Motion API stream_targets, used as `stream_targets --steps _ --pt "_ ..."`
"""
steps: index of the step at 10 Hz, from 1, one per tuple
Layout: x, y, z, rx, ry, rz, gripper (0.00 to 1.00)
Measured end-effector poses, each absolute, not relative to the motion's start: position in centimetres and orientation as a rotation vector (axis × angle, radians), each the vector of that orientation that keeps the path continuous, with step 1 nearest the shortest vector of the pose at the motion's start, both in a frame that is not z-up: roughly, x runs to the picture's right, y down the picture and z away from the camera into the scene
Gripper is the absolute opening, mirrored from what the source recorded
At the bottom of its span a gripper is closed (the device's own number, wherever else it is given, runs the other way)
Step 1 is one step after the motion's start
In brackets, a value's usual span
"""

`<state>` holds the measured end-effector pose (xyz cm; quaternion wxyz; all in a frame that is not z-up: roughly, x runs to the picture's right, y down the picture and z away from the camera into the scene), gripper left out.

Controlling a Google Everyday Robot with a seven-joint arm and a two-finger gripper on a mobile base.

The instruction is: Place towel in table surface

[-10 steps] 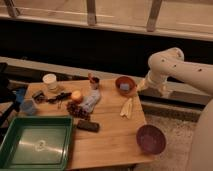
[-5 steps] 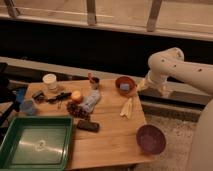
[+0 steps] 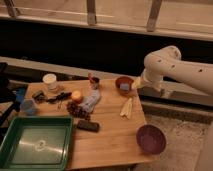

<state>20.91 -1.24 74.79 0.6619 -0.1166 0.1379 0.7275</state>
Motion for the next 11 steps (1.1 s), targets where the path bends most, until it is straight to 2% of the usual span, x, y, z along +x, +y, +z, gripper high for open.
stream_targets --steps 5,7,11 --pt "7.6 -2.4 73.5 -0.337 0.17 1.499 0.8" --pt "1.5 -1.5 71.6 -0.404 0.082 1.419 0.8" --pt "1.0 -1.4 71.4 -0.407 0.073 1.403 0.8"
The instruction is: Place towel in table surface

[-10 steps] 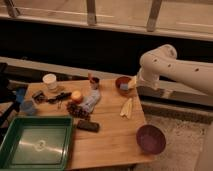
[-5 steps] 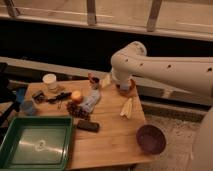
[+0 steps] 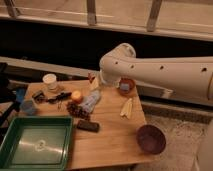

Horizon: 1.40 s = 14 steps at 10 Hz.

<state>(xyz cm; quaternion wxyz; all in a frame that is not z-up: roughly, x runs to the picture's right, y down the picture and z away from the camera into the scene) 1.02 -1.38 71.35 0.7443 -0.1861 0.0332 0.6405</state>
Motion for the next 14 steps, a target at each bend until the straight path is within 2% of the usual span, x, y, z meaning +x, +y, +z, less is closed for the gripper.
stream_targets --steps 5,8,14 --pt "3.2 0.3 73.6 -0.466 0.091 1.43 0.8" --pt "-1.0 1.8 76.7 -0.534 0.092 1.402 0.8" --pt "-12.8 4.1 85.8 -0.709 0.079 1.371 0.8"
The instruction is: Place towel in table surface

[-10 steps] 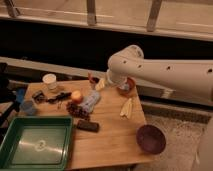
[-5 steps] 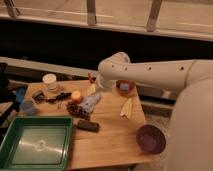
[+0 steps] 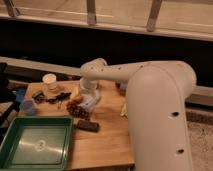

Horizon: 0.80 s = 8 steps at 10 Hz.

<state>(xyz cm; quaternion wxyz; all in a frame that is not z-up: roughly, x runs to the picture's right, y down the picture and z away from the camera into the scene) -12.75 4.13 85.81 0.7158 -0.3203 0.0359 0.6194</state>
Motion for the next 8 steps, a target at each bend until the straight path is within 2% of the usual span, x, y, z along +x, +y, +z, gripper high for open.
stream_targets --steps 5,8 --pt "-12.7 4.3 86.6 -0.732 0.071 1.403 0.8" --pt "-11.3 4.8 89.6 -0.801 0.055 1.5 0.8"
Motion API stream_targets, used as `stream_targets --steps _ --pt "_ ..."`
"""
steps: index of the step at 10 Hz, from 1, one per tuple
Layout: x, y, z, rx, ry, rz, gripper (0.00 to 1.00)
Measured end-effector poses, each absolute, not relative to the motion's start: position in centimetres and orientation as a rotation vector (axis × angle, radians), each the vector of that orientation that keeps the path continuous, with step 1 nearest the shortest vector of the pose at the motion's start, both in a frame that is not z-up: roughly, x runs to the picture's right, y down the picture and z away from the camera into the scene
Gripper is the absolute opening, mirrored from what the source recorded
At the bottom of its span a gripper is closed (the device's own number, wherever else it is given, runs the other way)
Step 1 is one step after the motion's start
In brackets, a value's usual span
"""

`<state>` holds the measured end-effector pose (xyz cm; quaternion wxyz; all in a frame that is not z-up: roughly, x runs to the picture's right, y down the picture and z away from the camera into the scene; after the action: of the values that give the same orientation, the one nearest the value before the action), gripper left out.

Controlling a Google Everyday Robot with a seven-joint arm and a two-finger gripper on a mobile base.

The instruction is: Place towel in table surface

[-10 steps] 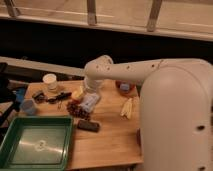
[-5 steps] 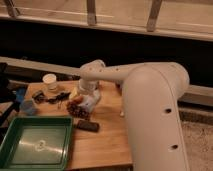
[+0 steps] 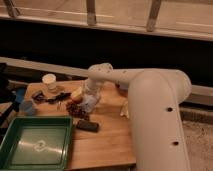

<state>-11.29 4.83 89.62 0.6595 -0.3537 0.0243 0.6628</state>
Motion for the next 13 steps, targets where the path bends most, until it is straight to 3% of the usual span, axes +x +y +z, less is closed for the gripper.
stream_targets --steps 5,13 --pt "-9.9 6.0 91.8 -0.821 0.116 1.557 0.8" --pt "-4.6 6.1 91.2 -0.704 0.22 1.613 0.8"
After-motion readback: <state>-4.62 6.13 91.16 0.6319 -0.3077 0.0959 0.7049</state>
